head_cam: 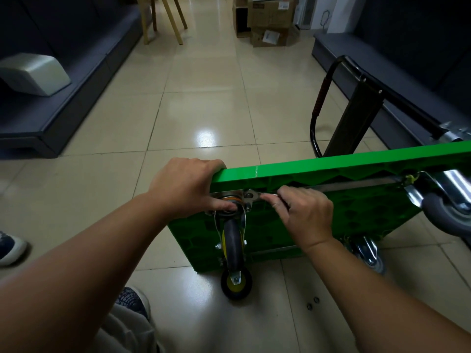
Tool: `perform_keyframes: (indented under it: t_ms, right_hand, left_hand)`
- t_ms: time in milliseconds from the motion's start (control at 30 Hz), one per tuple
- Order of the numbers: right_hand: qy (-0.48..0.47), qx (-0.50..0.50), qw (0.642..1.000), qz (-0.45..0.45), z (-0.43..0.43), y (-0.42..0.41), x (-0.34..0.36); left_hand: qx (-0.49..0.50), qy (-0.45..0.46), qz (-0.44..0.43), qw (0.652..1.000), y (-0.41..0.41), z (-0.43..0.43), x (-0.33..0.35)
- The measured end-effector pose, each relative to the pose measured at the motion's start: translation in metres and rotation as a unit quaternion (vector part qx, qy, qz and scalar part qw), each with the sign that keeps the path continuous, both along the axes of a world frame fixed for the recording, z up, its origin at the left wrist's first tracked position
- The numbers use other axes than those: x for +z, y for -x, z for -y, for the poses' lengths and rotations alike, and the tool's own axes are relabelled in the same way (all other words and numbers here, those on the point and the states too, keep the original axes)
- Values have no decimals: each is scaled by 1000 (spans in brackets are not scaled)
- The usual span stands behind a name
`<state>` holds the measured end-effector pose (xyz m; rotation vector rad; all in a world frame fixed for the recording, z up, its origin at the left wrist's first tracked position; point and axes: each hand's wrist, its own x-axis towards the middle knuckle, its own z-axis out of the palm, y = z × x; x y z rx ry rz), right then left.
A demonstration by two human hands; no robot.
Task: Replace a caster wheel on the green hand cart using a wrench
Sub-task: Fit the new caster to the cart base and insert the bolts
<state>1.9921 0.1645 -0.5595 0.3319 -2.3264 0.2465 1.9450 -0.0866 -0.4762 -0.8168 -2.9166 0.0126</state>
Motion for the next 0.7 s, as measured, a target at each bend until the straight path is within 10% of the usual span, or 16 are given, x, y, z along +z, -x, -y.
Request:
perform_keyframes:
  t_ms: [700]
  right_hand:
    - [-283, -10, 933, 224, -17, 5, 63]
  left_hand:
    - [-19, -3, -16, 1000, 4, 3, -6]
